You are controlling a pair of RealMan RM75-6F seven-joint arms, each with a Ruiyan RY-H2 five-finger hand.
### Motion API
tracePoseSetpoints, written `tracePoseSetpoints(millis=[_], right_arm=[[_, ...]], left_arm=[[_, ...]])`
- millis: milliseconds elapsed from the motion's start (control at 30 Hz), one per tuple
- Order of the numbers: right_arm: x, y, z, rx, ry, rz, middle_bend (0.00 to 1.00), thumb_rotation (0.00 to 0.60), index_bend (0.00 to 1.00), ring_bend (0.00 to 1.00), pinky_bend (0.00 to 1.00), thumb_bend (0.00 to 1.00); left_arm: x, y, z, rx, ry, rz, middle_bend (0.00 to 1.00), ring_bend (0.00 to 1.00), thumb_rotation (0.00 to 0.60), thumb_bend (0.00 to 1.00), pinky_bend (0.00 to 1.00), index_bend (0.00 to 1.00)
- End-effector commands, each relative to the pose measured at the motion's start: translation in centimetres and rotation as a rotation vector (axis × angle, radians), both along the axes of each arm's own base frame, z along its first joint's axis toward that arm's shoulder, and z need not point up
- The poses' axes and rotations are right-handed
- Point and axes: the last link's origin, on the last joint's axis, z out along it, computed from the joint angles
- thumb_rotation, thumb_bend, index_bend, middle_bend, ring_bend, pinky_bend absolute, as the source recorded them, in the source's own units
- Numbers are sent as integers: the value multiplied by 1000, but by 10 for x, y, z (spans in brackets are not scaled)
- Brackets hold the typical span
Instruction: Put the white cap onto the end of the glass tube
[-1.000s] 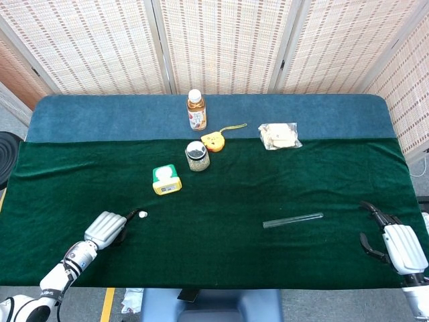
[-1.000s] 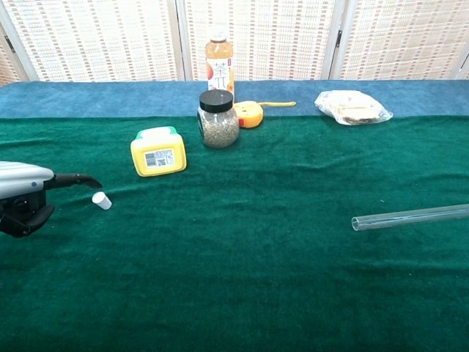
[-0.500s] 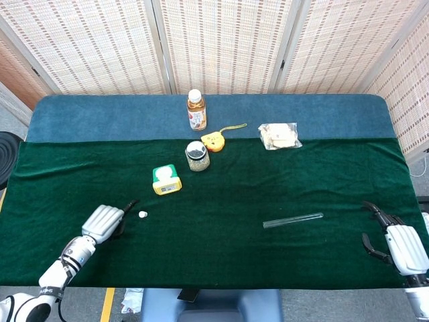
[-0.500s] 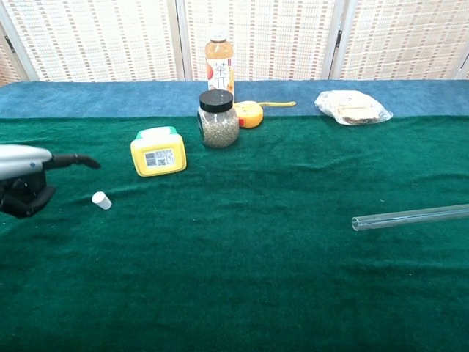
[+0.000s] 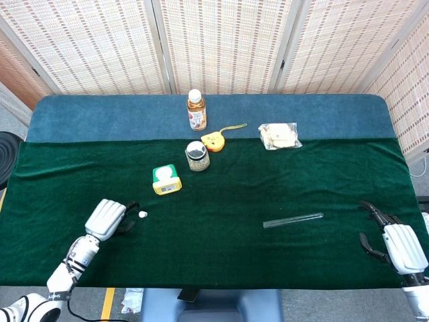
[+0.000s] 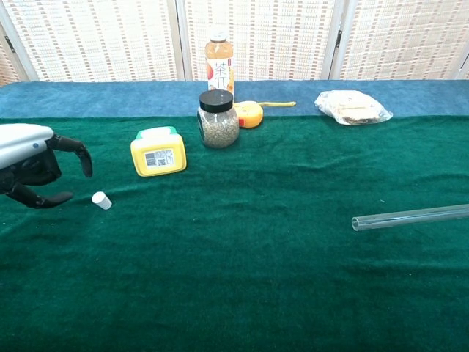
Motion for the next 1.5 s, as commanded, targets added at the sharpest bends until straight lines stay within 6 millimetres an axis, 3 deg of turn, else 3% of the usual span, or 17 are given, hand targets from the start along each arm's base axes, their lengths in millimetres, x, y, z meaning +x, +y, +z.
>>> tracePoseSetpoints(millis=[33, 600, 1500], right_arm=[[1, -1, 0, 2, 1, 1, 265, 600, 112, 339, 285, 546], [2, -3, 0, 9, 7, 0, 271, 600, 112, 344, 285, 546], [0, -2, 1, 12, 9, -18, 279, 600, 112, 347, 285, 546]], left_arm=[[1, 1, -5, 0, 13, -13, 1000, 929, 600, 387, 813, 441], [-1, 9, -31, 28, 35, -27, 1000, 949, 600, 383, 833, 462], [-7, 17, -43, 46, 22, 0, 1000, 952, 600, 387, 834, 477]])
